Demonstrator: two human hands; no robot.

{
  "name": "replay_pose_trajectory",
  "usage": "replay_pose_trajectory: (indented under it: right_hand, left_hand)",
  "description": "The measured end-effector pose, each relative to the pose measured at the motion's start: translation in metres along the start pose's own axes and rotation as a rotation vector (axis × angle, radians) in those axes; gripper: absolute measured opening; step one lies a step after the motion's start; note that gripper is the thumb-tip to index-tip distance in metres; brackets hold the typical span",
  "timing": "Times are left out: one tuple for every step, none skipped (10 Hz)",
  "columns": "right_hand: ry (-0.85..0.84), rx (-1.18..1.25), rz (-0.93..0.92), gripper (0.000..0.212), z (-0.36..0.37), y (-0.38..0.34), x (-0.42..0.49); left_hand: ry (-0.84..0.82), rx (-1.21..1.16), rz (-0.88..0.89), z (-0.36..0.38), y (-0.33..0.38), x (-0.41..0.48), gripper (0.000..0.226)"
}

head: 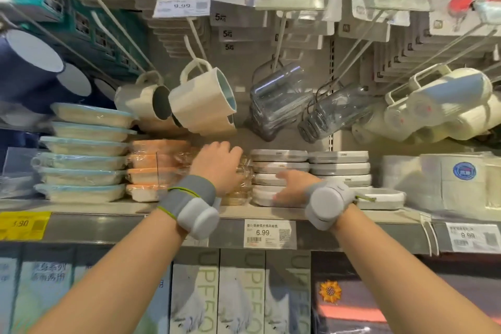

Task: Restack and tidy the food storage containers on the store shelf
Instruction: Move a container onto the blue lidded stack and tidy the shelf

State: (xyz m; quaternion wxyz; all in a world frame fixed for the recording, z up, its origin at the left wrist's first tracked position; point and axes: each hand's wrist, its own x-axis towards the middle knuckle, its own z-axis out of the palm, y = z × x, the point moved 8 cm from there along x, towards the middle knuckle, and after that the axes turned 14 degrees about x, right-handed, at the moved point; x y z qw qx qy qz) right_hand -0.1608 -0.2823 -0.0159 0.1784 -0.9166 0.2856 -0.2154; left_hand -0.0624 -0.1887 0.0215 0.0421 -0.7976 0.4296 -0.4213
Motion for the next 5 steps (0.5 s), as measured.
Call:
replay_pose_trajectory:
  right_hand:
    - [-0.099,-0.161,0.132,0.051,-0.005,0.026,-0.008]
    - [-0.068,-0.131,0.123,0.051,-0.008,0.032,-0.004]
    - [-0.059,-0.094,0.109,0.05,-0.007,0.034,-0.003]
    - [-0.009,-0.106,0.073,0.035,-0.012,0.042,0.001]
    - [0.08,0.086,0.093,0.037,-0.021,0.044,-0.001]
  left_hand:
    - [0.011,-0.047,0.212,-0.01,0.054,0.001,0.052]
    - [-0.137,0.026,0.249,0.006,0.075,0.008,0.045]
    - [-0.207,0.066,0.227,0.011,0.074,0.009,0.043]
    - [-0.23,0.037,0.208,0.01,0.07,0.01,0.039]
    - [-0.084,-0.371,0.061,-0.014,0.064,0.005,0.034]
